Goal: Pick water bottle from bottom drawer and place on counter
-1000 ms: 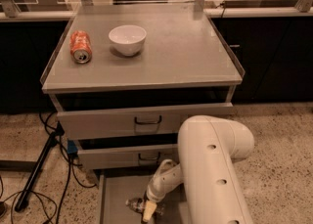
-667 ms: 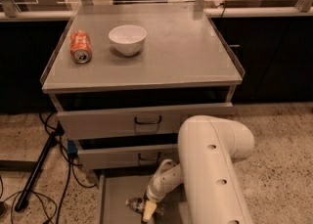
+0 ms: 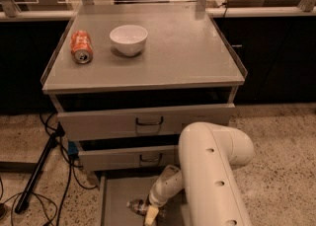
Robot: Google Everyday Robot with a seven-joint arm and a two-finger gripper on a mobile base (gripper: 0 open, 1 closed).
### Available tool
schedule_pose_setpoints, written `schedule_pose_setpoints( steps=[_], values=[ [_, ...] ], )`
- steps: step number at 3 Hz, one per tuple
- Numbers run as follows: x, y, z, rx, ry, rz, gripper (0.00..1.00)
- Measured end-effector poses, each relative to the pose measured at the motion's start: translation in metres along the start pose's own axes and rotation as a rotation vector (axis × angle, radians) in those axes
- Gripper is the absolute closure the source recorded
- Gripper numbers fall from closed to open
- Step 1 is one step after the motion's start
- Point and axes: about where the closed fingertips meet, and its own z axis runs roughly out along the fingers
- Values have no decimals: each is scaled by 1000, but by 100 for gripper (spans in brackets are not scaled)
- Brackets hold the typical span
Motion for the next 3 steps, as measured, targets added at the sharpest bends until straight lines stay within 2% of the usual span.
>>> schedule_pose_setpoints(
  steps=[3],
  values=[
    [11,9,30,-49,18,16,0]
  ],
)
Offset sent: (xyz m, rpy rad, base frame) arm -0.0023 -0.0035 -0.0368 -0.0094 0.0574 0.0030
